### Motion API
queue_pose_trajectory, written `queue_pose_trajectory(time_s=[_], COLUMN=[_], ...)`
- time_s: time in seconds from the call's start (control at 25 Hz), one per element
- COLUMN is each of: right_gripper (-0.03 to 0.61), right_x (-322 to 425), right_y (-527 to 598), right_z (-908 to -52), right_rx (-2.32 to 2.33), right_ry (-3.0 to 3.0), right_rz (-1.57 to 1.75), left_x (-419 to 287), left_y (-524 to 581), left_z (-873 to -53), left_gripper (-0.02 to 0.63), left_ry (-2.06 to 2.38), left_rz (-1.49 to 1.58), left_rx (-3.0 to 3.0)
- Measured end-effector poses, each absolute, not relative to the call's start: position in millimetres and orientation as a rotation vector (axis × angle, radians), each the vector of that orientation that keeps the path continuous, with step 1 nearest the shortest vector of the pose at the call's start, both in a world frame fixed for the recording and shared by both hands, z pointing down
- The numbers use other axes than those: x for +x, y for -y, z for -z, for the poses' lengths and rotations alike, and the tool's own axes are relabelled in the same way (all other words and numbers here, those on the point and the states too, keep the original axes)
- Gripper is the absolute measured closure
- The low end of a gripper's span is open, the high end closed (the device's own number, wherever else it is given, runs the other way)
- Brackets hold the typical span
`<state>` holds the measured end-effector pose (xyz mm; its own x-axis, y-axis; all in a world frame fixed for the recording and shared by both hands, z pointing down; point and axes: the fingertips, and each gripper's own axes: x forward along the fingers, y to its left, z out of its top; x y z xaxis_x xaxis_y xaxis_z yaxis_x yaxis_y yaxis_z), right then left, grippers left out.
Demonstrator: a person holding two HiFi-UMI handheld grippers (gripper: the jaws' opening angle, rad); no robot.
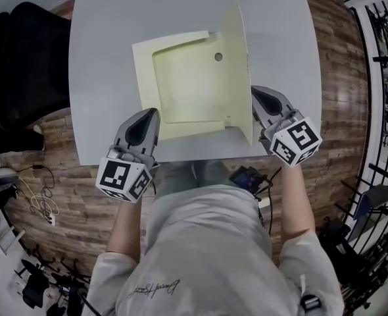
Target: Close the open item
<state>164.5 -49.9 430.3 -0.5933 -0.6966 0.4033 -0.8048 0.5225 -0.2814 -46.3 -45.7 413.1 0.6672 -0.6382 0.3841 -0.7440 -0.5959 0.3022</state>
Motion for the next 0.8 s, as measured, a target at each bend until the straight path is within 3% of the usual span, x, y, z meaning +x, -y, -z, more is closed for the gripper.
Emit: queue_pose_trajectory(time_s=[0.8], right_gripper=[0.566], right_x=[96.7], right_y=[52.3], right_z=[-442.3], right_rx=[1.144], right_ry=[2.447], right_rz=[-0.608], left_x=[-124.0], left_y=[50.6], left_z=[-501.9], left_gripper=[0.604], left_ry=[1.209], left_rz=[-0.489], left_rx=[2.273])
